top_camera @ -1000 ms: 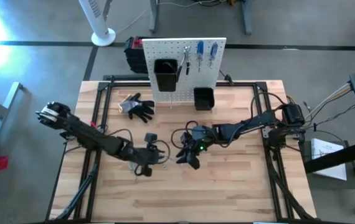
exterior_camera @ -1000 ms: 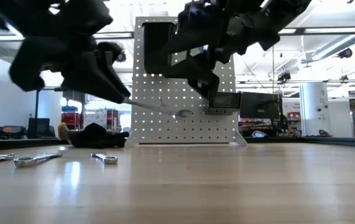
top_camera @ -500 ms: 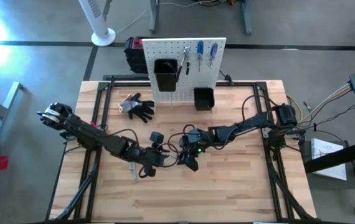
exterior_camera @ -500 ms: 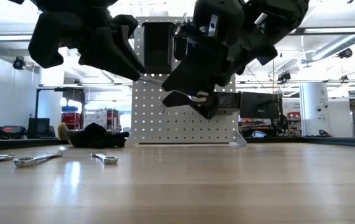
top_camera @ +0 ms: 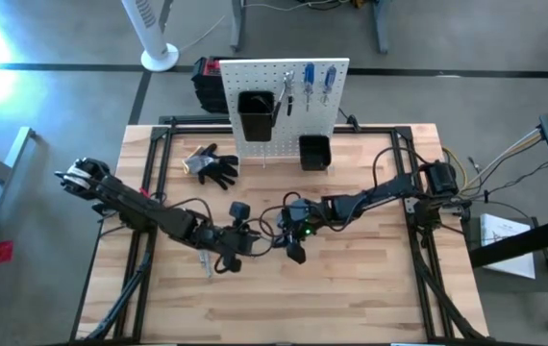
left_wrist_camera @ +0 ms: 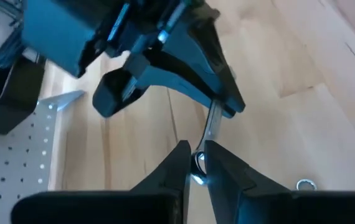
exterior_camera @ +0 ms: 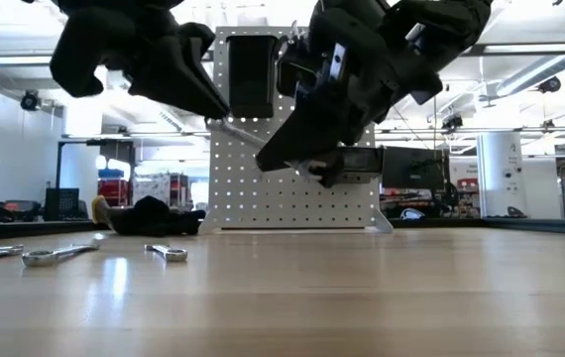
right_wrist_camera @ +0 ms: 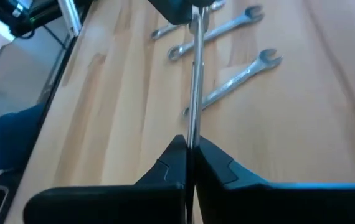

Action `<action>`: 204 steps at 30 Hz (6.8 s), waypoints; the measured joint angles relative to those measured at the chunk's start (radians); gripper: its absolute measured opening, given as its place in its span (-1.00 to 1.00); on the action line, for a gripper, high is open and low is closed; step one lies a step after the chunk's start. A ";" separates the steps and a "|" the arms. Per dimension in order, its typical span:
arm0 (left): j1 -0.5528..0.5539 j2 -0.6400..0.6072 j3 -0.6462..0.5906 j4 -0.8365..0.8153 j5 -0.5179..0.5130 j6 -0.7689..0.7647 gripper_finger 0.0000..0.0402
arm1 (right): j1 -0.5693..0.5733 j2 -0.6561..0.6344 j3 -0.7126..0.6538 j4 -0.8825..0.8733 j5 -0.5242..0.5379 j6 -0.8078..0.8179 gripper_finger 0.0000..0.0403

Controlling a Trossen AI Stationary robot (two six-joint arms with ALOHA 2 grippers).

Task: Hang tools onto peg board
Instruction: Hang the silver wrench on the peg board, then hang the wrench on the peg board

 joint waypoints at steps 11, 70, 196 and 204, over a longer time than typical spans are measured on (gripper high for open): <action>0.004 -0.293 -0.176 0.026 -0.084 -0.238 -0.81 | 0.000 0.007 -0.132 0.514 0.171 0.145 -1.00; -0.002 -0.445 -0.617 0.708 -0.158 -0.297 -0.81 | -0.153 0.455 -0.104 1.224 0.643 0.422 -1.00; -0.105 -0.085 -0.427 0.199 0.265 -0.671 -0.81 | 0.132 0.464 0.703 -0.687 0.550 0.004 -0.69; -0.127 -0.122 -0.352 -0.015 0.377 -0.588 -0.81 | 0.128 0.442 0.700 -0.715 0.551 -0.017 -0.37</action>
